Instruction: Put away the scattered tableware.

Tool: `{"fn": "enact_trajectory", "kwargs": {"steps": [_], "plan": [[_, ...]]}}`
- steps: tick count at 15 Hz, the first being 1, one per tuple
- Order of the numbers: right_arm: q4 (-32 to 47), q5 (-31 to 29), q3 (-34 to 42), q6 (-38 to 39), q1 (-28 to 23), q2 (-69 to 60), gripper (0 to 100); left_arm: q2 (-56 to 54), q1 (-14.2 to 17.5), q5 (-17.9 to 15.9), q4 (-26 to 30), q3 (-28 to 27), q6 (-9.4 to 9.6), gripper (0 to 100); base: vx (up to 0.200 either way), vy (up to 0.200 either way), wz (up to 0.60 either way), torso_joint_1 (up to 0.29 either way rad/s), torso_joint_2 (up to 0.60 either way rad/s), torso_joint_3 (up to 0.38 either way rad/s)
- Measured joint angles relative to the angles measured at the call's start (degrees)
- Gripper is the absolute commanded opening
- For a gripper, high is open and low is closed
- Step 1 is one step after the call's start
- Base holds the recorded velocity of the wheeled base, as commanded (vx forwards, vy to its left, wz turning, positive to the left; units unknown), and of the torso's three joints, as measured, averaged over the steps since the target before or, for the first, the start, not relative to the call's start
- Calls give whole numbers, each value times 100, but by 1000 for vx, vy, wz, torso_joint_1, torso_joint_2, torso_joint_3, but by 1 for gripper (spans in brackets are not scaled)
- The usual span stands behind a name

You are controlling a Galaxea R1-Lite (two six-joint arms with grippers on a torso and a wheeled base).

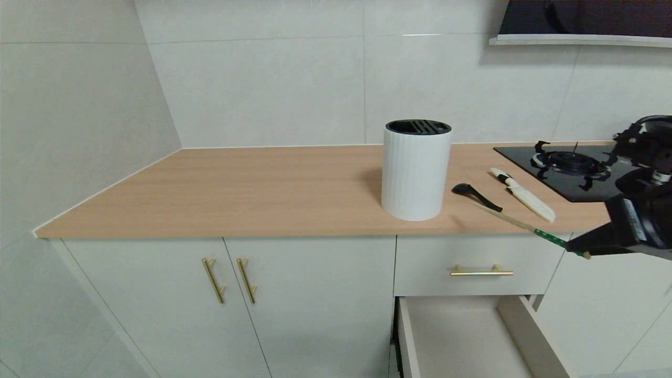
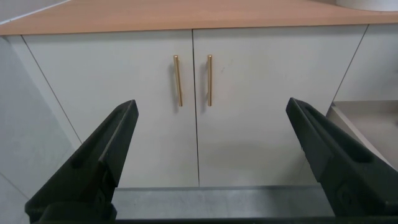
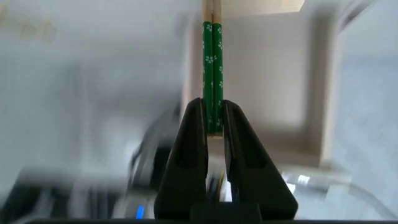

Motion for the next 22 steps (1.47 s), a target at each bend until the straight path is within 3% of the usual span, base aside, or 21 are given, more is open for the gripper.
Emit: {"fn": "enact_trajectory", "kwargs": {"steps": [5,13,22], "plan": [[24,523,686,-1256,-127,-408,0,0,0,-2,0,0,-2,100,0,0,0,0,0,0],[-87,569,1030,-1493,-157,6,0,0,0,0,2,0,-2,100,0,0,0,-9,23,14],[-76,567,1111,-1535,-145,205,0,0,0,0,0,0,0,100,0,0,0,-161,436,269]]}}
